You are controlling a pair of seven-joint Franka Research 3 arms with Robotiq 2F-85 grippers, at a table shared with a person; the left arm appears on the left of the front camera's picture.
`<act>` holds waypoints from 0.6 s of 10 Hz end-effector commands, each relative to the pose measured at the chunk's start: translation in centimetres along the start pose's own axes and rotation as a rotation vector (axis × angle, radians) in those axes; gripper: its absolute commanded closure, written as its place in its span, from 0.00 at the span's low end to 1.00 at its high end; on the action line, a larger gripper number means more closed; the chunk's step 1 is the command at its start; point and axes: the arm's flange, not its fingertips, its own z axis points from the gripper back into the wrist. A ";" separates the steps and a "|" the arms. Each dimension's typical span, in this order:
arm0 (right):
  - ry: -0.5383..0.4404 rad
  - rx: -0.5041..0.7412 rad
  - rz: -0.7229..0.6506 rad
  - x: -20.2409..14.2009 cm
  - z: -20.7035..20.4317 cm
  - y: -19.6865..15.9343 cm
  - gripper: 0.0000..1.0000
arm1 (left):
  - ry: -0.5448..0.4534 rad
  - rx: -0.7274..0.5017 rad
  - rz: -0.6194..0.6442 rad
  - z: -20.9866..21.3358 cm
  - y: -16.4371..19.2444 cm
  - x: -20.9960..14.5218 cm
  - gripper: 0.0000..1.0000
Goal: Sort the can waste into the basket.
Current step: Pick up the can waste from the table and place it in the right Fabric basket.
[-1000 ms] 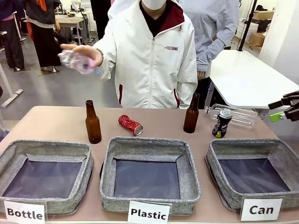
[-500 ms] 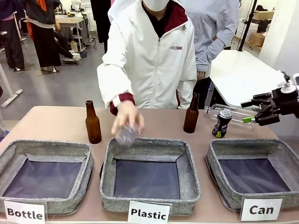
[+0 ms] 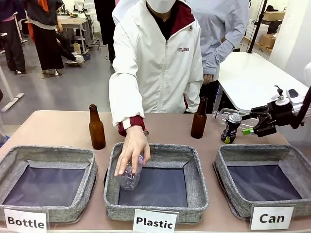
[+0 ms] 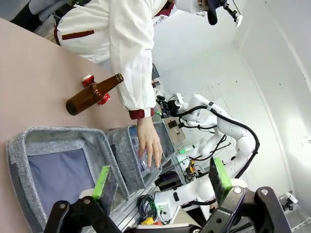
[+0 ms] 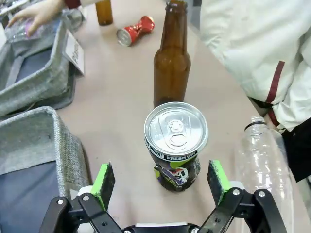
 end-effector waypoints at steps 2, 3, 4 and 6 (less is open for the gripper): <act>0.000 -0.025 0.013 -0.5 -1.7 -1.1 0.00 | -0.005 0.006 -0.011 0.1 -0.1 0.1 0.00; -0.005 -0.005 0.017 -0.5 -2.3 -1.1 0.00 | -0.005 0.006 -0.011 0.1 -0.1 0.1 0.00; -0.002 0.000 0.015 -0.6 -2.6 -1.0 0.00 | -0.005 0.006 -0.011 0.1 -0.1 0.1 0.00; -0.016 -0.015 -0.001 -0.6 -3.3 -1.0 0.00 | -0.005 0.006 -0.011 0.1 -0.1 0.1 0.00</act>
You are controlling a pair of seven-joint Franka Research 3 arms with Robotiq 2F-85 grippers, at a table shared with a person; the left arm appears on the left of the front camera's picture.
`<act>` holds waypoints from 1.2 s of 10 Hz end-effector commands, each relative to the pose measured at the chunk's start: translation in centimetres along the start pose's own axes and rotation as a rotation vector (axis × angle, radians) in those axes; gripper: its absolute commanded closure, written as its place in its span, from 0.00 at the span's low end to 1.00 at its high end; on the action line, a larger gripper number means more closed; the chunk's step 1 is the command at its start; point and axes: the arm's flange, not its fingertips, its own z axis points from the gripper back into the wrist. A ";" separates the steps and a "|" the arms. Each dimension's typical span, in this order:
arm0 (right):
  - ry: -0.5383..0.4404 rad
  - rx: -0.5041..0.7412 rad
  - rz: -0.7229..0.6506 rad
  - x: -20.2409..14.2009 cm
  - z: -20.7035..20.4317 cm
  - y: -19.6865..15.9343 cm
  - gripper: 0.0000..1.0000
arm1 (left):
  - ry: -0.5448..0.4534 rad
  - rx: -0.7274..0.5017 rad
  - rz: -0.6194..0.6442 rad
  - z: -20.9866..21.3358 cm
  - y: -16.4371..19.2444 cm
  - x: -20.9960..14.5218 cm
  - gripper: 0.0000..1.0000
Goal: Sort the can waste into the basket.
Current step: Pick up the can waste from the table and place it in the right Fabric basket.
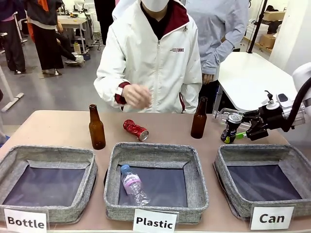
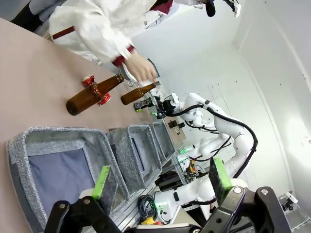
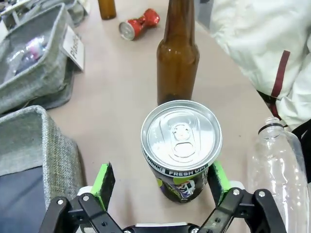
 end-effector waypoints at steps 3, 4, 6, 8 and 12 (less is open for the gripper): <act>-0.088 -0.070 -0.034 0.2 -1.8 -1.2 0.00 | -0.005 0.005 -0.010 0.1 -0.1 0.0 0.00; -0.104 -0.070 -0.053 0.1 -2.0 -1.4 0.00 | -0.005 0.005 -0.010 0.1 -0.1 0.0 0.00; -0.118 -0.040 -0.079 0.1 -2.0 -1.3 0.00 | -0.005 0.005 -0.010 0.1 -0.1 0.0 0.00; -0.117 -0.013 -0.094 0.0 -2.0 -1.2 0.59 | -0.005 0.005 -0.010 0.1 -0.1 0.0 0.00; -0.114 0.005 -0.110 -0.1 -1.9 -1.4 0.87 | -0.005 0.005 -0.010 0.1 -0.1 0.0 0.00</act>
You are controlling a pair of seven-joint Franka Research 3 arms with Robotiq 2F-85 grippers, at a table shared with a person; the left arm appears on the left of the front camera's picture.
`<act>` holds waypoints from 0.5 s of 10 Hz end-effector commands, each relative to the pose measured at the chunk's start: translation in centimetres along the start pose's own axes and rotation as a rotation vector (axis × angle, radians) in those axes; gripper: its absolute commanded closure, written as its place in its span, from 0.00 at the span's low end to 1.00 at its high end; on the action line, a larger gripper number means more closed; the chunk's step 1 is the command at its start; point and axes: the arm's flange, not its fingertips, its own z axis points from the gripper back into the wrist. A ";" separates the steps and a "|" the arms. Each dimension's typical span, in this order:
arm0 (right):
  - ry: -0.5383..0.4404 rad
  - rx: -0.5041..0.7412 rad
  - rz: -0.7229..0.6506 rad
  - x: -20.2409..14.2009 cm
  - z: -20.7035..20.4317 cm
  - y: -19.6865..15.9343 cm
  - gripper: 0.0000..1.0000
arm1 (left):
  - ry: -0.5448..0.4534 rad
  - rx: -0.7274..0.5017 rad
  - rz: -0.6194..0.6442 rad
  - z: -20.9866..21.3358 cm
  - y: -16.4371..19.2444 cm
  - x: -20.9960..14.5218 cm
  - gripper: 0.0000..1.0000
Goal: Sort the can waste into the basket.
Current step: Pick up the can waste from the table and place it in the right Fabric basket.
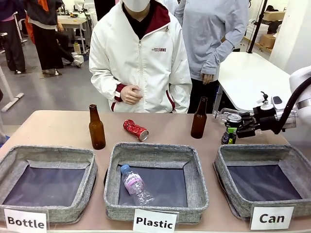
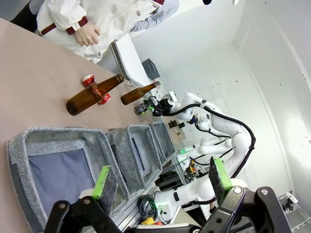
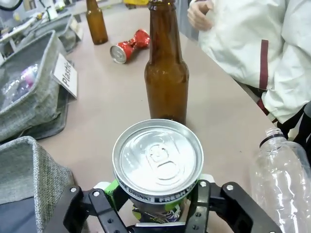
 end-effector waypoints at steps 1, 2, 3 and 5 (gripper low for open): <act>-0.001 0.017 -0.030 0.4 0.2 -0.9 1.00 | -0.005 0.005 -0.010 0.1 -0.1 0.0 0.00; -0.002 0.021 -0.029 0.5 0.1 -0.9 1.00 | -0.005 0.005 -0.010 0.1 -0.1 0.0 0.00; -0.013 0.029 -0.022 0.7 0.2 -0.7 1.00 | -0.005 0.005 -0.010 0.1 -0.1 0.0 0.00; -0.072 0.041 0.009 2.6 1.4 0.3 1.00 | -0.005 0.005 -0.010 0.1 -0.1 0.0 0.00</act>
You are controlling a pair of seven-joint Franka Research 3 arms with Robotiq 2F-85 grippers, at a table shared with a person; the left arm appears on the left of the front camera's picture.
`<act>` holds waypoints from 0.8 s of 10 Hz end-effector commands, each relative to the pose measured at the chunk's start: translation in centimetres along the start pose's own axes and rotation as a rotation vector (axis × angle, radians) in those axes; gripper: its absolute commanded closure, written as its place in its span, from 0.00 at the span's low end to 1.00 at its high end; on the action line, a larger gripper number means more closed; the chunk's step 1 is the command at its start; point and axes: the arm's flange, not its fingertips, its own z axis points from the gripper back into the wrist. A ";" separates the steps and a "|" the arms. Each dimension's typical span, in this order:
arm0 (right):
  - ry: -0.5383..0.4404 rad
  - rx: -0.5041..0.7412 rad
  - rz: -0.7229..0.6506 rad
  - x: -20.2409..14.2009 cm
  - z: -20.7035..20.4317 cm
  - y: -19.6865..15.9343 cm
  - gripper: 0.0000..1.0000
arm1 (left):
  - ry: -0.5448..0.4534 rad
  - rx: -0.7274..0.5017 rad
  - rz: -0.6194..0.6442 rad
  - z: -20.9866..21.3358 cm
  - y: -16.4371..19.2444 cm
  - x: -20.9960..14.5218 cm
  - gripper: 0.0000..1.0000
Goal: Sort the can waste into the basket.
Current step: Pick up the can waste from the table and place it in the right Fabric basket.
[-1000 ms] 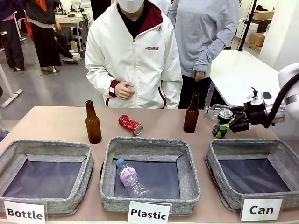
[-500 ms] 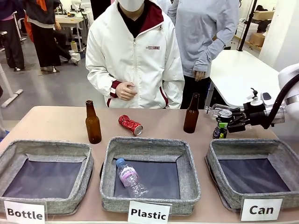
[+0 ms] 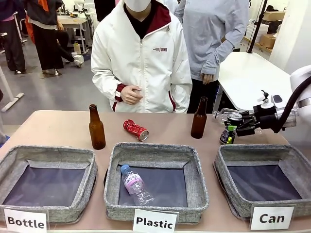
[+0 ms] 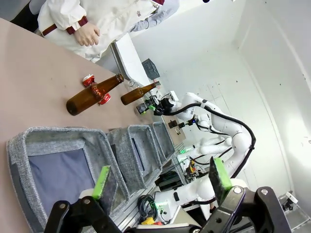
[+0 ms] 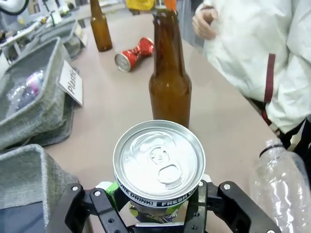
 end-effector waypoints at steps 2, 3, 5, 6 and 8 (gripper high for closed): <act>-0.126 0.030 0.084 6.7 5.2 3.5 1.00 | -0.005 0.005 -0.010 0.1 -0.1 0.0 0.00; -0.142 0.025 0.129 9.4 7.5 5.3 1.00 | -0.005 0.005 -0.010 0.1 -0.1 0.0 0.00; -0.166 0.124 0.196 13.3 11.3 8.8 1.00 | -0.005 0.005 -0.010 0.1 -0.1 0.0 0.00; -0.080 0.219 0.187 14.3 12.6 10.9 1.00 | -0.005 0.005 -0.010 0.1 -0.1 0.0 0.00; 0.235 0.331 0.268 14.6 14.3 15.4 1.00 | -0.005 0.005 -0.010 0.1 -0.1 0.0 0.00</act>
